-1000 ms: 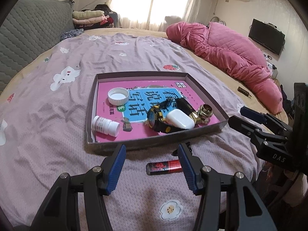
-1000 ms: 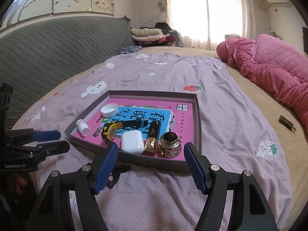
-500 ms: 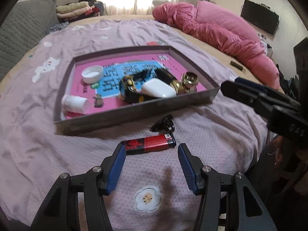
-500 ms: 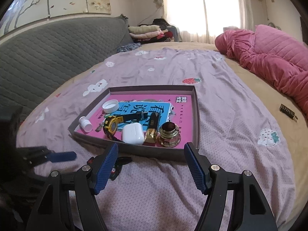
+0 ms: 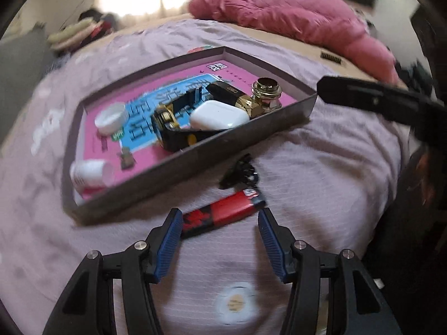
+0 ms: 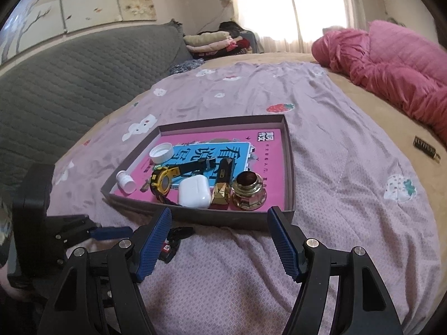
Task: Organize rigid objects
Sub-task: 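Withdraw both tools from the box toward the red lighter and black earphone, then grasp the red lighter with the left tool while the right tool grasps the black earphone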
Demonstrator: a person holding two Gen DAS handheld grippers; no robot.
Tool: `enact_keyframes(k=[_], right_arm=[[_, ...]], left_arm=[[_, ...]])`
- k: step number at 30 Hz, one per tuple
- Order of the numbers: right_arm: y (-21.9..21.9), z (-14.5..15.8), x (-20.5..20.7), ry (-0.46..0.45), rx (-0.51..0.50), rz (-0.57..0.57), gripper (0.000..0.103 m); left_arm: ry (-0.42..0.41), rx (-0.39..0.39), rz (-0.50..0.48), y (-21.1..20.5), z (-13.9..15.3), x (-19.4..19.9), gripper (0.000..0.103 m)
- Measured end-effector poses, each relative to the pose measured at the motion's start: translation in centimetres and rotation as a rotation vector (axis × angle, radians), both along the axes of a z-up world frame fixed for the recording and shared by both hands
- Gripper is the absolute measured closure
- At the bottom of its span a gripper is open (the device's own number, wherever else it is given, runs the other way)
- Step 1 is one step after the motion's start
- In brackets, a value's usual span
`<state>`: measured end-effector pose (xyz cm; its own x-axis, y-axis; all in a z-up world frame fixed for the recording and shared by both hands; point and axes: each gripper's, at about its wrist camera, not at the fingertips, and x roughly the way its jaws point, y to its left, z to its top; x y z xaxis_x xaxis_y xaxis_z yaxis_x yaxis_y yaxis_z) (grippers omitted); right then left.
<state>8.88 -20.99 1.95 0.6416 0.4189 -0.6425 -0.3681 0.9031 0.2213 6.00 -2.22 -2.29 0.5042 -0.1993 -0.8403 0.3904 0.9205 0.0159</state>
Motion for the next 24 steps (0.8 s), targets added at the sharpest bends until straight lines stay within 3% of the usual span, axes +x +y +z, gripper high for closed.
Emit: enact_keyframes(k=[2, 6, 8, 12, 16, 18, 22, 24], right_arm=[[-0.4, -0.1, 0.3, 0.013, 0.017, -0.015, 0.030], [-1.0, -0.3, 0.6, 0.031, 0.041, -0.038, 0.030], [-1.0, -0.3, 0.6, 0.033, 0.042, -0.037, 0.030], [-0.5, -0.5, 0.8, 0.045, 0.041, -0.020, 0.030], [0.2, -1.2, 1.1, 0.075, 0.045, 0.003, 0.030], [0.6, -1.6, 1.3, 0.100, 0.052, 0.022, 0.030], [2.1, -2.9, 1.8, 0.171, 0.070, 0.081, 0.030], [3.0, -3.6, 2.0, 0.203, 0.065, 0.107, 0.030]], left_arm=[[0.007, 0.015, -0.050, -0.2, -0.1, 0.3, 0.047], [0.003, 0.171, -0.185, -2.1, -1.7, 0.2, 0.047], [-0.016, 0.188, -0.214, -2.5, -1.9, 0.3, 0.047], [-0.014, 0.165, -0.262, -2.3, -2.4, 1.4, 0.046], [0.025, 0.082, -0.285, -1.7, -2.8, 3.0, 0.051], [0.027, 0.072, -0.299, -1.7, -2.9, 3.3, 0.062], [0.047, 0.067, -0.336, -2.1, -3.0, 3.8, 0.068], [0.081, 0.036, -0.333, -1.7, -3.0, 4.5, 0.080]])
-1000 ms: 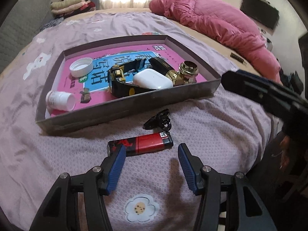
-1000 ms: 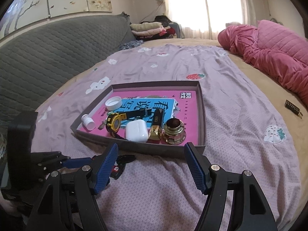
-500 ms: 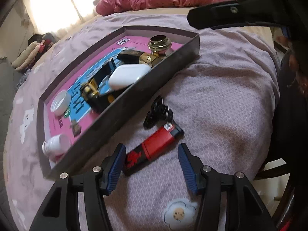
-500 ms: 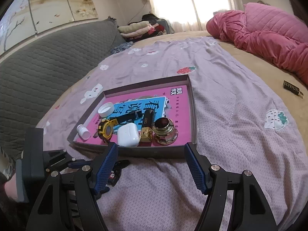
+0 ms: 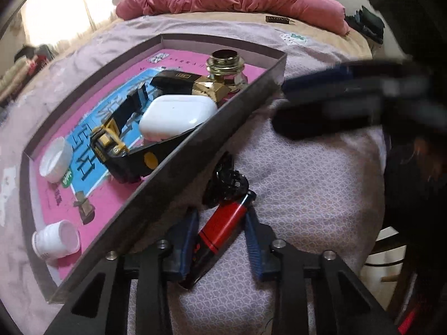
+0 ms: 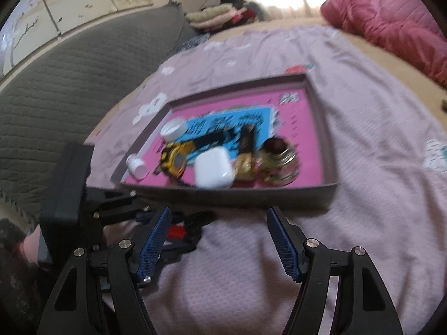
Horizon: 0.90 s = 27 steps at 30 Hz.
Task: Organize rigid objects
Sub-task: 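Grasp the red lighter with the left tool while the right tool grasps the black earphone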
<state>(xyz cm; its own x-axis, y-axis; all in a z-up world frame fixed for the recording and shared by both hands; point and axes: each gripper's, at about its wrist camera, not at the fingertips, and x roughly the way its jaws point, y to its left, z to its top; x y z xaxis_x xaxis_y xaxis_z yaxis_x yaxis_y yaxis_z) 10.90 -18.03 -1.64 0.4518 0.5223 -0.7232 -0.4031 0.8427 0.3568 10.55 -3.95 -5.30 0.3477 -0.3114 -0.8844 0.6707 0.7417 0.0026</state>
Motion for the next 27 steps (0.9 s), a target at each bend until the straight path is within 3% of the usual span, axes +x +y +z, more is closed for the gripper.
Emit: enact_keyframes(k=[5, 14, 21, 25, 27], right_arm=[[1.9, -1.7, 0.7, 0.076, -0.013, 0.039, 0.030], [3.5, -3.3, 2.2, 0.169, 0.056, -0.009, 0.031], [5.8, -3.2, 2.1, 0.091, -0.074, 0.027, 0.032], [7.0, -3.4, 1.7, 0.035, -0.164, 0.049, 0.040], [7.4, -3.8, 1.9, 0.027, -0.206, 0.044, 0.052]], left_arm=[[0.044, -0.015, -0.017, 0.6, 0.1, 0.2, 0.090], [0.118, -0.063, 0.070, 2.2, 0.4, -0.3, 0.093], [0.161, -0.075, 0.166, 3.4, 0.6, -1.2, 0.093], [0.177, -0.083, 0.210, 4.0, 0.6, -1.7, 0.093], [0.173, -0.081, 0.221, 4.2, 0.7, -2.0, 0.093]])
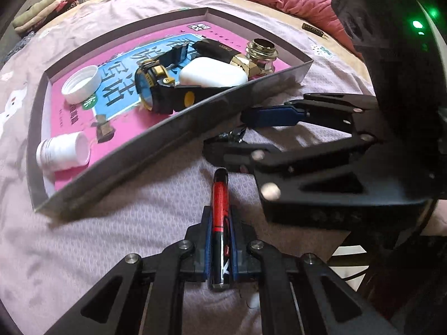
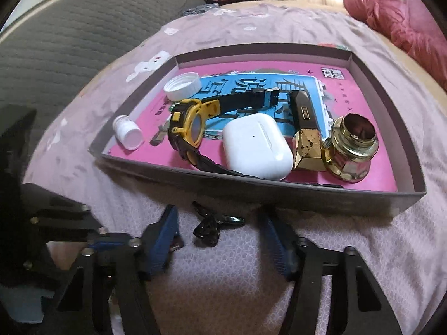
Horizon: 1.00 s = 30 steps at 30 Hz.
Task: Organize rigid objects
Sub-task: 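Grasp the red lighter with the left tool while the right tool grasps the black earphone, then carry the lighter and earphone into the box with both tools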
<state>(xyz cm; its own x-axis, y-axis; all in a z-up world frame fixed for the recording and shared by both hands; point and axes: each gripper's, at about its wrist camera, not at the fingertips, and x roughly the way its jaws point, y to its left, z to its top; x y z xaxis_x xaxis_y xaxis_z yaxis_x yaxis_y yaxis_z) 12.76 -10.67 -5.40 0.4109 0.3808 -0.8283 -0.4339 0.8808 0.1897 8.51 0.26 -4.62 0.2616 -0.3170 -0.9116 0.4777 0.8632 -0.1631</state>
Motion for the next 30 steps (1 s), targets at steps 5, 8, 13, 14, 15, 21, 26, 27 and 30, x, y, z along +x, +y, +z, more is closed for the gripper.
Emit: enact_keyframes(k=[5, 8, 13, 14, 15, 21, 26, 27, 30], right_arm=[[0.3, -0.3, -0.1, -0.030, -0.050, 0.014, 0.063], [0.4, -0.4, -0.3, -0.051, -0.053, 0.031, 0.067], [-0.8, 0.4, -0.7, -0.037, 0.006, 0.027, 0.067], [-1.0, 0.6, -0.8, -0.034, 0.021, 0.025, 0.067], [-1.2, 1.0, -1.0, -0.035, 0.033, 0.026, 0.067], [-2.0, 3.6, -2.9, -0.096, 0.070, 0.052, 0.067], [-3.2, 5.7, -3.6, -0.161, 0.098, 0.026, 0.067], [-3.3, 6.0, -3.4, -0.165, 0.102, 0.019, 0.067], [-4.2, 6.9, -3.2, -0.193, 0.111, -0.009, 0.067]], left_arm=[[-0.010, 0.001, 0.030, 0.4, 0.1, -0.6, 0.093], [-0.021, -0.001, 0.050, 0.6, 0.2, -0.9, 0.093], [-0.047, -0.017, 0.081, 0.8, 0.6, -1.9, 0.093], [-0.052, -0.020, 0.086, 0.9, 0.8, -2.1, 0.093], [-0.055, -0.024, 0.089, 1.3, 0.9, -2.6, 0.093], [-0.103, -0.059, 0.097, 1.9, 2.6, -3.7, 0.093], [-0.174, -0.090, 0.129, 2.2, 4.5, -4.8, 0.093], [-0.190, -0.096, 0.146, 2.3, 5.1, -4.8, 0.093], [-0.236, -0.112, 0.191, 2.8, 6.4, -5.1, 0.093]])
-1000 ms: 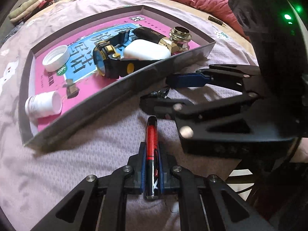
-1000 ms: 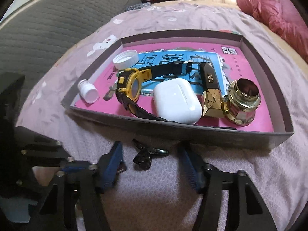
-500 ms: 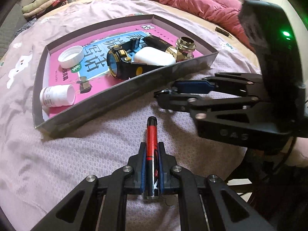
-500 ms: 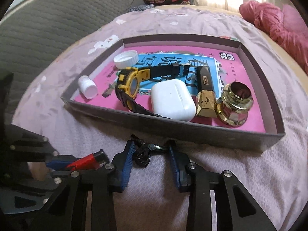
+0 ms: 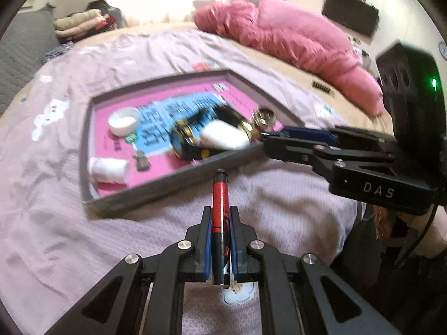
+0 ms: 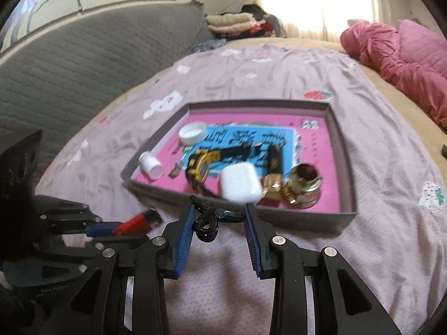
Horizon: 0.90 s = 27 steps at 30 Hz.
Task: Organize rigid objects
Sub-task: 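Carry the lighter and earphone into the box with both tools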
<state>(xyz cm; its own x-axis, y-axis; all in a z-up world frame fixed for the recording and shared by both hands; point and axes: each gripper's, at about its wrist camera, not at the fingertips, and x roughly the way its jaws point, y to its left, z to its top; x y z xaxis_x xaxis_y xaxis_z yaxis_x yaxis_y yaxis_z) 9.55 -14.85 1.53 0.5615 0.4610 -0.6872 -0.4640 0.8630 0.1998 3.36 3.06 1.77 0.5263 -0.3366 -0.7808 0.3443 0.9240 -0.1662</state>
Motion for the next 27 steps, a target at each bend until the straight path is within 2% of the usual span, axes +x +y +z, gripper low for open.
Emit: enact_keyframes(k=[5, 12, 18, 27], right_arm=[[-1.0, 1.6, 0.1, -0.064, -0.005, -0.015, 0.067], [-2.0, 2.8, 0.4, -0.112, -0.002, -0.041, 0.067], [-2.5, 3.4, 1.3, -0.131, 0.025, -0.064, 0.067], [-2.1, 2.6, 2.7, -0.122, 0.030, -0.063, 0.067]], left_arm=[[-0.070, -0.026, 0.056, 0.5, 1.8, 0.7, 0.093], [-0.084, -0.061, 0.154, 1.0, 1.9, 3.5, 0.093], [-0.103, -0.037, 0.192, 1.0, 1.2, 5.4, 0.093], [-0.103, 0.008, 0.208, 0.2, -0.1, 7.1, 0.093]])
